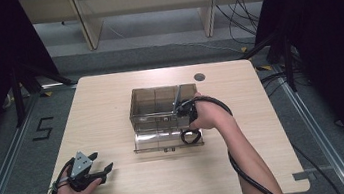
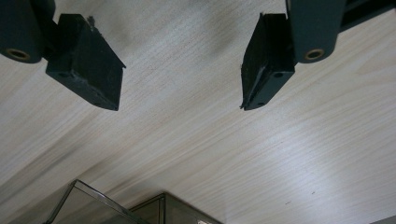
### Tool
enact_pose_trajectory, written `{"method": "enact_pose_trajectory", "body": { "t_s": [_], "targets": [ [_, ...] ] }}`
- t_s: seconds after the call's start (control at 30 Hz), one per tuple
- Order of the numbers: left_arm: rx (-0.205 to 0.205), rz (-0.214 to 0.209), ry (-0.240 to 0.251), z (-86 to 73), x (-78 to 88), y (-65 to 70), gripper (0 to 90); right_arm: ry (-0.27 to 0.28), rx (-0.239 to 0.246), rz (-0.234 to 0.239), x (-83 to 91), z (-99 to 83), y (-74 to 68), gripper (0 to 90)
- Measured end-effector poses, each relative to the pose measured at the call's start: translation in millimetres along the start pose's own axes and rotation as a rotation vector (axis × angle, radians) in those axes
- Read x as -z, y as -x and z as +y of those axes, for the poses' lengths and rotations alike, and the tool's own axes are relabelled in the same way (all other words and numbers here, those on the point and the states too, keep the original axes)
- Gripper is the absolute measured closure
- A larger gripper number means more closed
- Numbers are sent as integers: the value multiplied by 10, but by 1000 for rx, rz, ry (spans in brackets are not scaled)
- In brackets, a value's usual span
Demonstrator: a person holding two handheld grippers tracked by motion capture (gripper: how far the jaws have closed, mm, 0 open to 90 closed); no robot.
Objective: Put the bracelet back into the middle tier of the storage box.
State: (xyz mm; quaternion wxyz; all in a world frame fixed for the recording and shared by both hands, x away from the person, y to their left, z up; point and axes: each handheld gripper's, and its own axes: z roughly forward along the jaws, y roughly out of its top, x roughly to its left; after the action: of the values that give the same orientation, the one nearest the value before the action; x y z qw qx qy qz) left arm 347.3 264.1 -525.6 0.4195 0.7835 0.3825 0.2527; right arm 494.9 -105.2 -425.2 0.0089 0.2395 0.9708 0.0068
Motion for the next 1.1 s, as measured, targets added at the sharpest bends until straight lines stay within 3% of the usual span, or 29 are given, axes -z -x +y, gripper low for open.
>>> {"method": "enact_pose_trajectory", "body": {
  "t_s": [0.03, 0.17, 0.23, 0.27, 0.33, 0.5, 0.6, 0.73, 1.1],
  "targets": [
    [0, 0, 0, 0, 0, 0, 294, 1, -14, 1, -2, 0, -7, 847],
    [-2, 0, -1, 0, -1, 2, 293, 6, 7, -8, -17, 6, 2, 847],
    [-2, 0, 0, 0, -3, 3, 293, -8, 15, 1, -54, 18, 10, 847],
    [-3, 0, -2, 1, -2, 4, 293, 16, 23, 18, -89, 14, 17, 847],
    [-3, 0, -2, 1, -3, 5, 294, -4, 8, -2, -88, 18, 9, 847],
    [-3, 1, 0, 1, -4, 7, 294, 3, 20, -4, -84, 21, 15, 846],
    [-5, 0, 1, 0, -6, 9, 293, 4, 3, -8, -90, 20, 11, 844],
    [-5, 0, -1, 1, -5, 9, 294, 28, 19, 18, -141, 20, 34, 841],
    [-12, 1, -6, 1, -2, 7, 294, 21, 2, 10, -141, 13, 26, 812]
  ]
}}
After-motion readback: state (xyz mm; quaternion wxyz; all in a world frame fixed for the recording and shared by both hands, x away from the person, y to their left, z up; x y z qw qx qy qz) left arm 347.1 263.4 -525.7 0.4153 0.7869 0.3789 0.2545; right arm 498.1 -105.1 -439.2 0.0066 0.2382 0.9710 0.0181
